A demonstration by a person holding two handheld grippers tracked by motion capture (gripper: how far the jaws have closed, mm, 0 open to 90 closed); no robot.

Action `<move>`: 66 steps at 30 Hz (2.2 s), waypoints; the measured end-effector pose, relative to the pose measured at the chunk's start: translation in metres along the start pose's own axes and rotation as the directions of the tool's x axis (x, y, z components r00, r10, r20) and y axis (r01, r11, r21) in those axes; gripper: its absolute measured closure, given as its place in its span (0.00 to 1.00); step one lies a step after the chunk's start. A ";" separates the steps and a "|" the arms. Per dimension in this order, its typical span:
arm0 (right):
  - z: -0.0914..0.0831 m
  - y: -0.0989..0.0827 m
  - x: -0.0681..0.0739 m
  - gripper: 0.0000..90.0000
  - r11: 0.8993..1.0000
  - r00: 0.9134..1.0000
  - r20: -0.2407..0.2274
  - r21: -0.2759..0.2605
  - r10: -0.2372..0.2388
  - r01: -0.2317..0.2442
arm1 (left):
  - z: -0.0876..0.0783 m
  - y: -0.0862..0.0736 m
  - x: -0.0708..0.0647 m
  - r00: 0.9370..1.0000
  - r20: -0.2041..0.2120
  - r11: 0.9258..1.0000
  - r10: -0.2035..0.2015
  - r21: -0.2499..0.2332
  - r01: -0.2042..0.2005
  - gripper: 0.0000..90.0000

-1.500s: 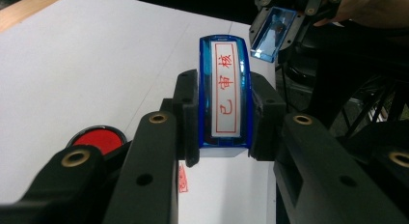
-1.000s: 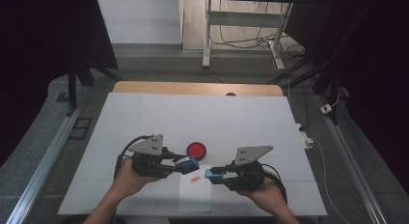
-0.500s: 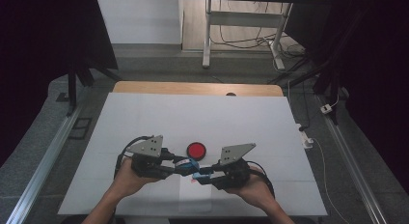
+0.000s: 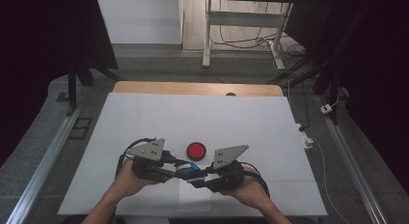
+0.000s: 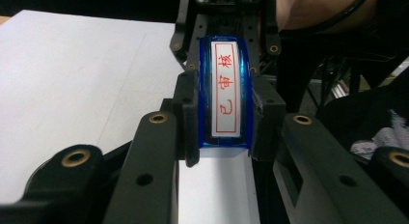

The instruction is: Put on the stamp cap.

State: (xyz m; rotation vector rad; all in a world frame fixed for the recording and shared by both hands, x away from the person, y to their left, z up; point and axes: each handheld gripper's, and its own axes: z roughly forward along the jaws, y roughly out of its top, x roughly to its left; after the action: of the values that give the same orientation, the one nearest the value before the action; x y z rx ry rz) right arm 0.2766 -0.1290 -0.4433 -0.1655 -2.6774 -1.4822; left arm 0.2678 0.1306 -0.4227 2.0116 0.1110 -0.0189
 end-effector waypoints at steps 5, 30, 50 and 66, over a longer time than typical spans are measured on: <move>0.001 0.000 0.001 0.76 1.000 1.000 -0.012 -0.003 -0.006 0.006 | 0.002 -0.001 0.000 1.000 0.011 1.000 0.006 0.001 -0.006 0.77; 0.002 0.003 0.005 0.77 0.998 0.998 -0.031 0.001 -0.055 0.055 | 0.006 -0.008 0.004 0.996 0.093 0.999 -0.012 -0.033 0.015 0.77; 0.001 0.005 0.006 0.77 0.997 0.995 -0.062 -0.012 -0.073 0.072 | 0.007 -0.012 0.008 0.986 0.152 0.992 -0.073 -0.087 0.087 0.77; -0.002 0.004 0.002 0.75 0.999 0.999 -0.046 -0.025 -0.026 0.025 | 0.009 -0.008 0.006 0.994 0.094 0.996 -0.053 -0.067 0.060 0.77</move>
State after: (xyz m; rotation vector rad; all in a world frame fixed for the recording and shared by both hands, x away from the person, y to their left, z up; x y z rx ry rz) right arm 0.2750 -0.1282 -0.4387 -0.0980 -2.6363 -1.5067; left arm 0.2730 0.1259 -0.4343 1.9341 0.1085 -0.1417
